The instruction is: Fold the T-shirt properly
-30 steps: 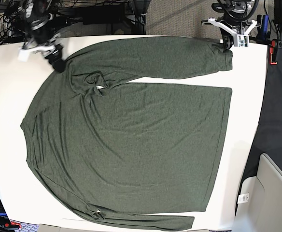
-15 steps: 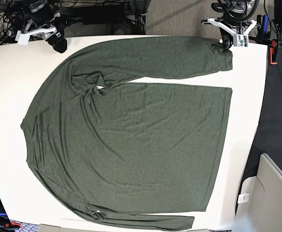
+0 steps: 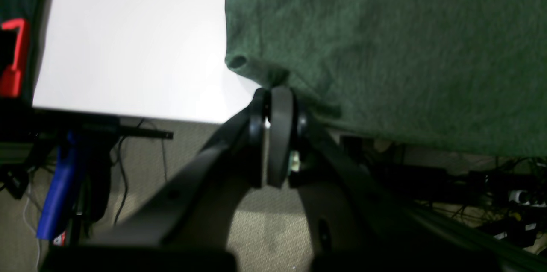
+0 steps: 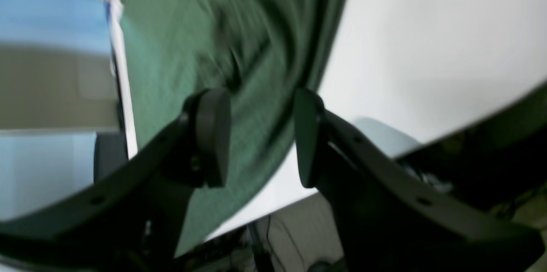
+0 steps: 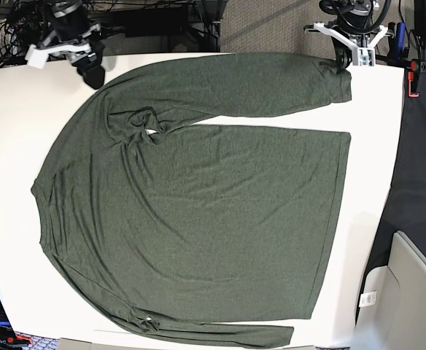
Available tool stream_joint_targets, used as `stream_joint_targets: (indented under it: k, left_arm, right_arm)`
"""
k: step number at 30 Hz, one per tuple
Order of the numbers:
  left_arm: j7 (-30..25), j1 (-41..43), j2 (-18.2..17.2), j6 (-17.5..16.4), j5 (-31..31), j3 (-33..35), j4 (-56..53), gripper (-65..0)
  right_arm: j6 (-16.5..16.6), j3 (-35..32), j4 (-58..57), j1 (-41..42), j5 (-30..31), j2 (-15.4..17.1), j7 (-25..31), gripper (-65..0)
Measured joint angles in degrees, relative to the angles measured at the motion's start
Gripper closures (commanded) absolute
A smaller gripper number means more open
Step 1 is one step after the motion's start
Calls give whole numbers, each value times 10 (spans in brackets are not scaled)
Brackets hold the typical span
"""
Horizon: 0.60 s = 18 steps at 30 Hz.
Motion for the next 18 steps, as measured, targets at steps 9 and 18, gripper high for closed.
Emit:
stream_joint_targets:
  k: [9, 18]
  left_arm:
    - [0, 5, 0, 0, 0, 0, 0, 0]
    - [0, 5, 2, 0, 0, 1, 0, 0]
  right_arm:
    - [-60, 60, 24, -91, 51, 0, 5, -253]
    - [-64, 94, 31, -164, 117, 29, -2, -253]
